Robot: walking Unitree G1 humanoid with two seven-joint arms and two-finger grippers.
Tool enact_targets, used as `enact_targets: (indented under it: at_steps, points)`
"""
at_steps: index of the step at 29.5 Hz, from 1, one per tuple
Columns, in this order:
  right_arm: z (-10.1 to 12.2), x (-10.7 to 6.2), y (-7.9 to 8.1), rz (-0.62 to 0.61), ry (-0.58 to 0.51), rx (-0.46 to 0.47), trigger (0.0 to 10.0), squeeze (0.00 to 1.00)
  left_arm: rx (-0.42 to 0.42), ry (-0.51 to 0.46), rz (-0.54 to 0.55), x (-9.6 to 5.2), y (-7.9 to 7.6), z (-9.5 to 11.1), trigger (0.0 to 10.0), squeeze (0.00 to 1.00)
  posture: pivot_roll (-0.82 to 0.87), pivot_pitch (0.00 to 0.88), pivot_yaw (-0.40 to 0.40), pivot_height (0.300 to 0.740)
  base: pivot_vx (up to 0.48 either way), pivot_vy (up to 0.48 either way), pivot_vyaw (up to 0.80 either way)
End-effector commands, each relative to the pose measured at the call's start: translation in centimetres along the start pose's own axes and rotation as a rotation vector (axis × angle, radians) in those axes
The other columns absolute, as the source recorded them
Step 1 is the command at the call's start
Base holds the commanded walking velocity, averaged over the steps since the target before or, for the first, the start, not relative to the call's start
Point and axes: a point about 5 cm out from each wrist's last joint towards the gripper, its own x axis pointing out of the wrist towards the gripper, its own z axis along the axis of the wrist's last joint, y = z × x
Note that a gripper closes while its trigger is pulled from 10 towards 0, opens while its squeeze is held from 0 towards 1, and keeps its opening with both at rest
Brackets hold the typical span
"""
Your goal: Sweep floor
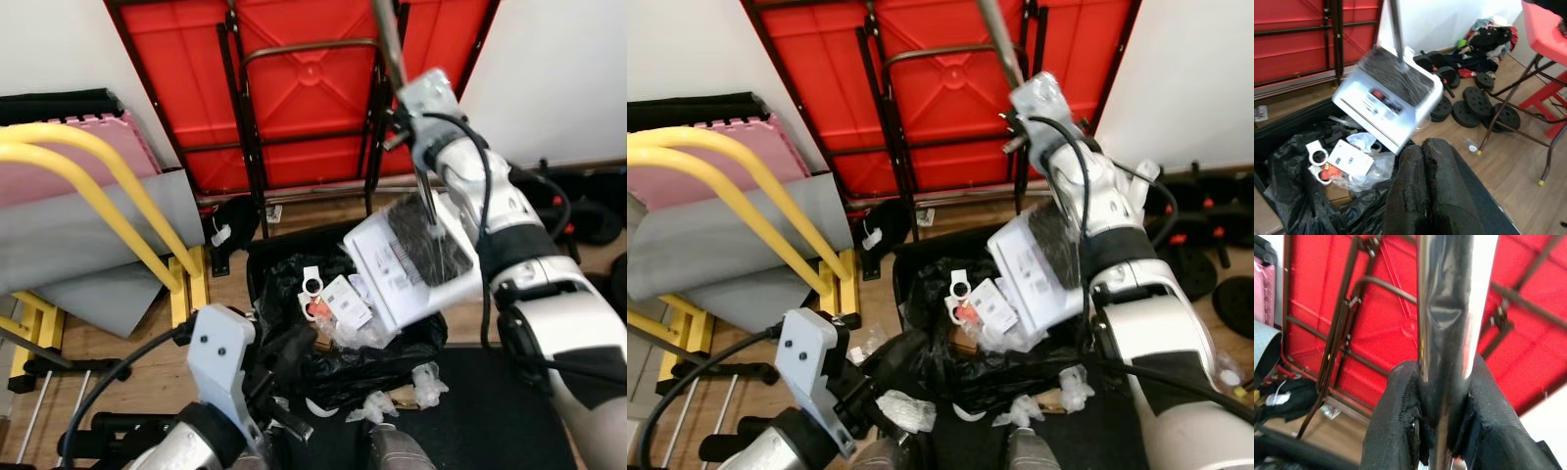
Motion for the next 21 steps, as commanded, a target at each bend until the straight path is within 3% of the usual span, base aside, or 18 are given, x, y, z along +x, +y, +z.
enact_targets:
  at_steps: [1, 7, 11, 21]
  points:
    - [3.5, 0.8, -0.1, -0.009, -0.137, -0.107, 10.0, 0.00, -0.012, 0.026, 0.010, -0.3, -0.2, -0.2, 10.0, 0.00, 0.02, 0.257, 0.006, 0.740, 0.000, 0.000, 0.00]
    - [6.2, 1.8, 2.0, 0.080, -0.211, -0.274, 10.0, 0.00, -0.020, 0.027, 0.015, -0.3, -0.4, -0.1, 10.0, 0.00, 0.02, 0.264, -0.002, 0.740, 0.000, 0.000, 0.00]
    - [6.7, 2.0, 2.4, 0.122, -0.218, -0.322, 10.0, 0.00, -0.024, 0.023, 0.019, -0.2, -0.3, 0.0, 10.0, 0.00, 0.02, 0.265, -0.003, 0.740, 0.000, 0.000, 0.00]
    - [7.0, 2.2, 2.6, 0.160, -0.229, -0.272, 10.0, 0.00, -0.027, 0.021, 0.023, -0.1, -0.2, 0.1, 10.0, 0.00, 0.01, 0.265, -0.001, 0.740, 0.000, 0.000, 0.00]
